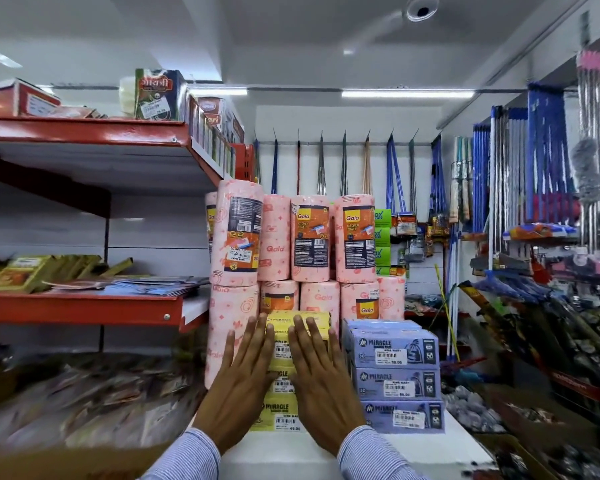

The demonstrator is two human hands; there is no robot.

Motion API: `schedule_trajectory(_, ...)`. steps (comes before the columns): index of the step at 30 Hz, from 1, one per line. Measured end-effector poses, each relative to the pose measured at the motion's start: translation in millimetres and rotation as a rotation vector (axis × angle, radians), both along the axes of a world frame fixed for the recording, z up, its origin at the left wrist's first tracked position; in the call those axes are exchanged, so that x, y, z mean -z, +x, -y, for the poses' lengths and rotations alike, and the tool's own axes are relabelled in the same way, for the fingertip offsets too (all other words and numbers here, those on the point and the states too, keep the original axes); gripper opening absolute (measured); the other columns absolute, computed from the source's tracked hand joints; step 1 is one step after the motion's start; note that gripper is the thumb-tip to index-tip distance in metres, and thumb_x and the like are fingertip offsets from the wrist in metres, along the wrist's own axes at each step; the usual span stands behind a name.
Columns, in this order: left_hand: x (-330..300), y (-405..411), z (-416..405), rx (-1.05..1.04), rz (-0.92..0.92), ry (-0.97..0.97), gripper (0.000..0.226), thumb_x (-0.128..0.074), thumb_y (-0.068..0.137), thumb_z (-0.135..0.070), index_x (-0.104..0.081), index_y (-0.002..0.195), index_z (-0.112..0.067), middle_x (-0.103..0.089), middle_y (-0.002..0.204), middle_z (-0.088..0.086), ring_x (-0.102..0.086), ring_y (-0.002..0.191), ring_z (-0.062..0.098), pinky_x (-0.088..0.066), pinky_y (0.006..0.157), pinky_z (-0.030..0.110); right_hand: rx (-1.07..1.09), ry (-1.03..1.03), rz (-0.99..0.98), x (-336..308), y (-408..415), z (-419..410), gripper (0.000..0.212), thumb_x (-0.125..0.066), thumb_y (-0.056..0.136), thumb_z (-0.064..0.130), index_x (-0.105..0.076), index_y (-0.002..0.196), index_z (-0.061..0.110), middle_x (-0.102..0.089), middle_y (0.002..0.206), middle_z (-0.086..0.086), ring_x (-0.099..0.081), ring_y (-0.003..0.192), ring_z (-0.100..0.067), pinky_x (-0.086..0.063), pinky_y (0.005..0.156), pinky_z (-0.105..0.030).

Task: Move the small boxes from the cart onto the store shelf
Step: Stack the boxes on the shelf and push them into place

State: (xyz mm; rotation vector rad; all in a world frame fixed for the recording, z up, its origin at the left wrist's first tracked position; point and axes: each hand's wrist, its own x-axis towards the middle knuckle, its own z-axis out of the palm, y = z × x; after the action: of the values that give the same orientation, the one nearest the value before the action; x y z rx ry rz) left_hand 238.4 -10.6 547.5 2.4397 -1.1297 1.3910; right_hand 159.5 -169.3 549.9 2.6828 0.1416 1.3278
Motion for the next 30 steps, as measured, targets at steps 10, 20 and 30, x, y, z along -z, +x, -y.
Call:
schedule_trajectory(10,1,-1,-1,0.034,-0.009,0.016,0.065,-0.023,0.1,-0.039,-0.006,0.154,-0.006,-0.001,0.164,0.014,-0.003,0.151,0.029,-0.007,0.117,0.05,-0.004,-0.017,-0.006,0,-4,9,0.07,-0.04,0.1,0.026,0.0,0.155,0.012,0.006,0.166,-0.006,0.008,0.151,-0.024,-0.005,0.117,-0.05)
schedule_trajectory(20,-23,-53,79,0.154,0.07,0.052,0.064,-0.029,0.101,-0.031,-0.003,0.153,-0.004,0.0,0.164,0.016,0.004,0.151,0.028,-0.007,0.118,0.048,0.119,0.008,0.105,-6,-72,96,0.069,-0.038,0.096,0.022,-0.003,0.155,0.009,0.001,0.166,-0.009,0.001,0.152,-0.029,-0.007,0.118,-0.055)
schedule_trajectory(30,-17,-64,150,0.118,0.027,0.116,0.063,-0.031,0.101,-0.035,-0.011,0.153,-0.004,-0.009,0.163,0.016,0.001,0.151,0.031,-0.01,0.117,0.048,0.159,0.15,-0.006,-1,-82,154,0.065,-0.018,0.101,0.034,0.015,0.153,0.014,0.017,0.164,-0.008,0.018,0.148,-0.036,-0.01,0.123,-0.052)
